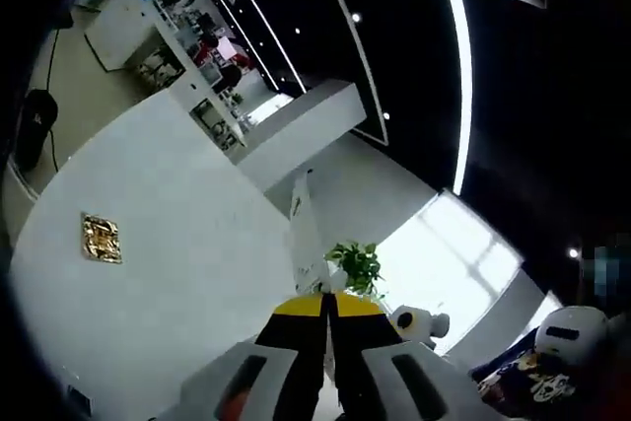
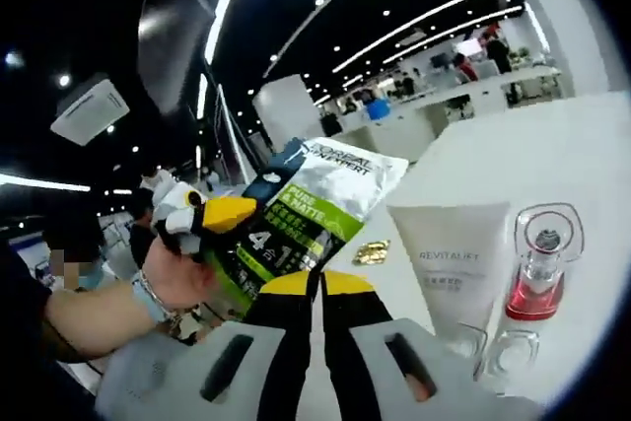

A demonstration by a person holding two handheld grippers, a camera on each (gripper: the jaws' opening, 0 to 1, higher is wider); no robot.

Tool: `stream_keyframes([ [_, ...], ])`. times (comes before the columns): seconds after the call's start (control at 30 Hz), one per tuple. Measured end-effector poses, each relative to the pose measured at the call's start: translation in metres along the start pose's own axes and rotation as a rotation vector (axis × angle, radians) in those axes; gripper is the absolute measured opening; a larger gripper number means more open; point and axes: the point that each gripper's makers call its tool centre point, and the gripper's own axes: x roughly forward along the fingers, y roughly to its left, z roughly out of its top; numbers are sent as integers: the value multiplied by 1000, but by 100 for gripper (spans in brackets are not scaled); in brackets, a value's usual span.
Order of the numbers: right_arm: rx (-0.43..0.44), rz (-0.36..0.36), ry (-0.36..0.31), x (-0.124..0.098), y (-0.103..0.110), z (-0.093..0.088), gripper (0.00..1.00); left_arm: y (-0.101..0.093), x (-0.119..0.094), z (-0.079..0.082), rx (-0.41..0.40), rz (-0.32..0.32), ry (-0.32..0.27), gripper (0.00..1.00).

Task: Arrange the skincare products in the storage area until every visible bottle or jar stands upright without overlapping.

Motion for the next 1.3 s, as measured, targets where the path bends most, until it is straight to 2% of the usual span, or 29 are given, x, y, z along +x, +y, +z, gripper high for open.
stream_keyframes([
  [0.07,36,35,-19,0,5,3,6,-6,-2,2,-15,-46,-9,0],
  [0.13,103,75,-44,1,12,7,10,-9,-2,4,-17,-65,-19,0],
  [0.23,133,111,-50,3,19,8,18,-13,-2,5,-28,-98,-25,0],
  [0.33,165,160,-59,3,29,9,21,-16,-1,3,-38,-128,-12,0],
  [0.47,238,170,-47,3,25,7,19,-15,0,3,-57,-141,-9,0],
  [0.63,251,164,-41,3,24,5,19,-16,0,1,-55,-137,3,0],
  [0.73,313,160,-40,0,22,9,11,-15,-2,3,-60,-130,-8,1],
  [0.77,323,158,-43,-1,21,11,8,-13,-3,6,-62,-116,-17,1],
  [0.83,322,150,-48,-3,19,16,5,-2,-4,6,-38,-45,-19,1],
  [0.9,248,85,-49,-4,11,18,3,7,-1,2,-16,29,4,1],
  [1.0,180,0,-19,-5,6,12,1,23,1,-4,88,168,46,1],
  [1.1,92,-61,-14,-5,7,7,1,28,1,-9,101,216,81,1],
  [1.2,-52,-131,8,-4,6,1,1,31,0,-12,125,244,98,1],
  [1.3,-130,-181,48,-2,3,-8,1,45,-3,-19,180,343,150,1],
])
